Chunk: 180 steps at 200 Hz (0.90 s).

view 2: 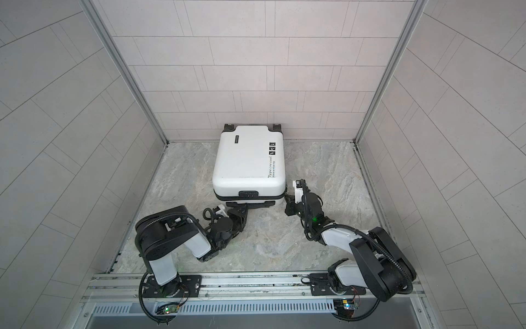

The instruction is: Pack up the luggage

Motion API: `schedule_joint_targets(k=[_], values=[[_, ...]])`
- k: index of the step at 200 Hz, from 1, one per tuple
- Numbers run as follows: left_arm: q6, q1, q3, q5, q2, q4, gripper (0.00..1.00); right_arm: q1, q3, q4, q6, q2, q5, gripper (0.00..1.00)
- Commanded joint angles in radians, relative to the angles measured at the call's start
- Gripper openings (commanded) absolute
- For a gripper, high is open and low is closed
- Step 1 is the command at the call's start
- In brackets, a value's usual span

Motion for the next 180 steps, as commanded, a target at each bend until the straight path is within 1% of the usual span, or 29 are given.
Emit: schedule_joint_targets(k=[1,62,123,134,140,146,156,166,180], values=[[0.03,0.01,-0.039,-0.045,-0.013,-0.026,0.0,-0.056,0.035,-0.057,-0.018,0.013,0.054,0.0],[0.037,0.009,-0.037,-0.025,-0.007,-0.028,0.0,-0.11,0.107,-0.101,-0.042,0.053,-0.007,0.0],[0.051,0.01,-0.03,-0.018,-0.009,-0.028,0.0,-0.12,0.135,-0.115,-0.046,0.086,-0.054,0.0],[0.06,0.009,-0.027,-0.015,-0.018,-0.029,0.0,-0.12,0.129,-0.13,-0.045,0.075,-0.05,0.13],[0.069,0.009,-0.026,-0.014,-0.024,-0.03,0.05,-0.12,0.125,-0.139,-0.045,0.063,-0.048,0.21],[0.079,0.009,-0.025,-0.013,-0.034,-0.03,0.13,-0.12,0.119,-0.148,-0.045,0.051,-0.046,0.29],[0.103,0.007,-0.022,-0.011,-0.053,-0.035,0.27,-0.12,0.108,-0.169,-0.047,0.02,-0.034,0.39],[0.108,0.003,-0.019,-0.005,-0.069,-0.051,0.43,-0.12,0.096,-0.189,-0.051,-0.011,-0.017,0.45],[0.102,-0.019,-0.017,-0.017,-0.097,-0.1,0.58,-0.12,0.085,-0.222,-0.06,-0.059,0.004,0.5]])
